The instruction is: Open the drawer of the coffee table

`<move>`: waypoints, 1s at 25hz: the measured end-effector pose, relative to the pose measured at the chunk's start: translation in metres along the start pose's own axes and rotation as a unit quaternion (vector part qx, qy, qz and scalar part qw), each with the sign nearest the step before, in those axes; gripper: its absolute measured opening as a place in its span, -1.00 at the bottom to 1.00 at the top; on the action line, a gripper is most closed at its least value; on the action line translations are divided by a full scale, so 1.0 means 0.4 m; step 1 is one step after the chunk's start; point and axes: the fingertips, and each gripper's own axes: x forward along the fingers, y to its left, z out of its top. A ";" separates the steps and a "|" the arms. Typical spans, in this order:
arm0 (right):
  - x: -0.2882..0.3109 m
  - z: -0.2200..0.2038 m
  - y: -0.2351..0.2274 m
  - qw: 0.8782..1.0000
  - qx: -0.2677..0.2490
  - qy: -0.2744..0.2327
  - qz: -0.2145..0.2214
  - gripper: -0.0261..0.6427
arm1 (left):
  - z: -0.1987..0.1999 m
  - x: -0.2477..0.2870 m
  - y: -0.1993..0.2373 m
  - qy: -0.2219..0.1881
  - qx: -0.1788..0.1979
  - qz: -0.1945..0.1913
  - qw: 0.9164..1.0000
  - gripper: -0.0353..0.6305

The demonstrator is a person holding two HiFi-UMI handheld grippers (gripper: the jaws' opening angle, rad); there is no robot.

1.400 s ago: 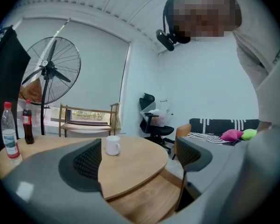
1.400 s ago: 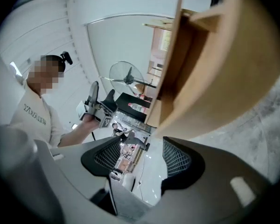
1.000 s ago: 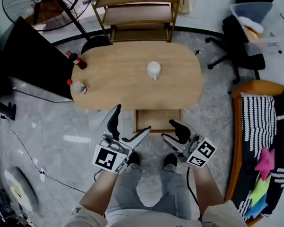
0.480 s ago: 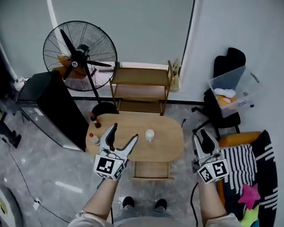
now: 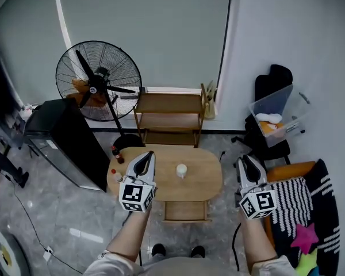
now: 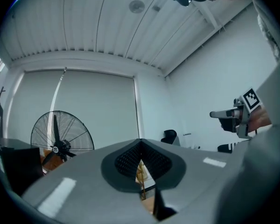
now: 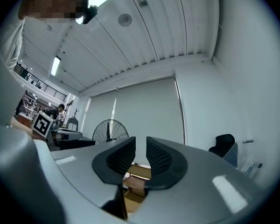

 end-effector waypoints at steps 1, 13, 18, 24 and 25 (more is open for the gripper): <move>0.001 -0.002 -0.008 1.000 -0.001 -0.001 -0.005 -0.69 | -0.006 0.004 0.013 0.004 -0.001 0.007 1.000 -0.89; 0.014 -0.039 -0.027 1.000 -0.003 0.012 -0.017 -0.90 | -0.022 0.021 0.097 0.014 -0.009 0.039 0.999 -0.90; 0.015 -0.056 -0.033 0.999 -0.001 0.021 -0.025 -0.90 | -0.017 0.019 0.102 0.011 -0.018 0.038 0.999 -0.90; 0.012 -0.064 -0.038 0.999 -0.004 0.026 -0.028 -0.91 | -0.010 0.015 0.098 0.009 -0.014 0.036 0.999 -0.90; 0.010 -0.064 -0.038 0.999 -0.004 0.026 -0.028 -0.91 | -0.010 0.015 0.095 0.009 -0.013 0.035 0.999 -0.90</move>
